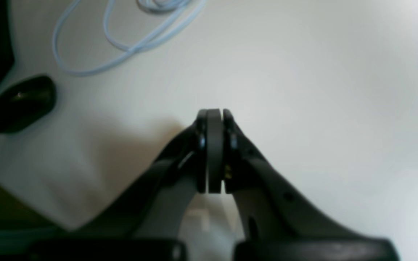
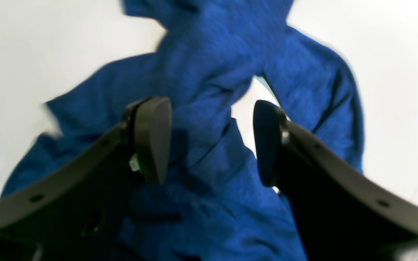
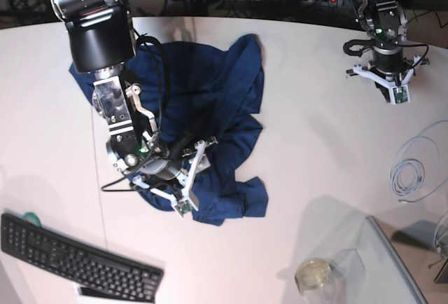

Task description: Layout the t-shirt on the table in an organized manner, then fold the t-shirt properly

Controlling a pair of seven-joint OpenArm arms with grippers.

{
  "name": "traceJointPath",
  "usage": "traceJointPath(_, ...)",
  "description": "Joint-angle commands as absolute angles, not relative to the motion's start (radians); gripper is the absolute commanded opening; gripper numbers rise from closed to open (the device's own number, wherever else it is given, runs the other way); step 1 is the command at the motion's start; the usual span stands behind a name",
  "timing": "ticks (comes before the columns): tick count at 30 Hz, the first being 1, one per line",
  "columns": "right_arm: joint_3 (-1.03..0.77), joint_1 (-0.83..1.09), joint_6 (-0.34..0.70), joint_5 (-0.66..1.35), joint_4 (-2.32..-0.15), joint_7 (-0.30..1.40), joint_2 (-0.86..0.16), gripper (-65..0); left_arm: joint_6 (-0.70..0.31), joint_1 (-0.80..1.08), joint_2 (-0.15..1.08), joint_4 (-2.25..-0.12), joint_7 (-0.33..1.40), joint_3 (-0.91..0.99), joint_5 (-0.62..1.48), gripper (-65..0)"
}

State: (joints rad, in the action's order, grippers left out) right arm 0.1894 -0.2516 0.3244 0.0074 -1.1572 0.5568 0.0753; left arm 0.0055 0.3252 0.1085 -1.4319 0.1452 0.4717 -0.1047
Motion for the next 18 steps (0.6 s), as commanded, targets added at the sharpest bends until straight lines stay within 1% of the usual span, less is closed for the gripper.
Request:
traceJointPath(1, 0.189, -0.289, 0.315, 0.018, -1.139, 0.518, 0.084, -30.9, 0.018, 0.329, 0.124, -1.448, 0.116, 0.490, -0.107, -65.0)
traceJointPath(4, 0.185, -0.303, 0.314, 0.018, -1.059, 0.499, 0.084, -31.7, 0.018, 0.341, 0.124, -1.448, 0.116, 0.532, -0.107, -65.0)
traceJointPath(5, 0.183, -0.308, 0.314, 0.019, -1.044, 0.487, 0.084, -33.0, 0.018, 0.341, 0.124, -1.448, 0.116, 0.545, -0.107, -65.0)
traceJointPath(6, 0.183, -0.309, 0.314, 0.021, -1.036, 0.476, 0.084, -36.9, 0.018, 0.341, 0.124, -1.448, 0.116, 0.555, -0.107, -65.0)
traceJointPath(9, 0.183, -0.295, 0.312, 0.022, -1.064, 0.470, 0.087, -63.5, 0.018, 0.341, 0.124, -1.448, 0.116, 0.567, -0.107, -65.0)
traceJointPath(10, 0.183, -0.283, 0.312, 0.022, -1.093, 0.472, 0.087, -65.0, 0.018, 0.341, 0.124, -1.448, 0.116, 0.567, -0.107, -65.0)
traceJointPath(11, 0.188, -0.265, 0.312, 0.022, -1.141, 0.476, 0.087, -64.8, 0.018, 0.341, 0.124, -1.448, 0.116, 0.567, -0.107, -65.0)
traceJointPath(12, 0.189, -0.242, 0.315, 0.022, -1.204, 0.498, 0.085, -63.6, 0.018, 0.341, 0.124, -1.448, 0.116, 0.567, -0.107, -65.0)
traceJointPath(16, 0.193, -0.162, 0.320, 0.022, -1.484, 0.619, 0.090, -65.0, 0.018, 0.337, 0.124, -1.448, 0.116, 0.564, -0.107, -65.0)
traceJointPath(18, 0.237, -0.130, 0.320, 0.022, -1.613, 0.662, 0.088, -65.0, 0.018, 0.332, 0.124, -1.448, 0.116, 0.562, -0.107, -65.0)
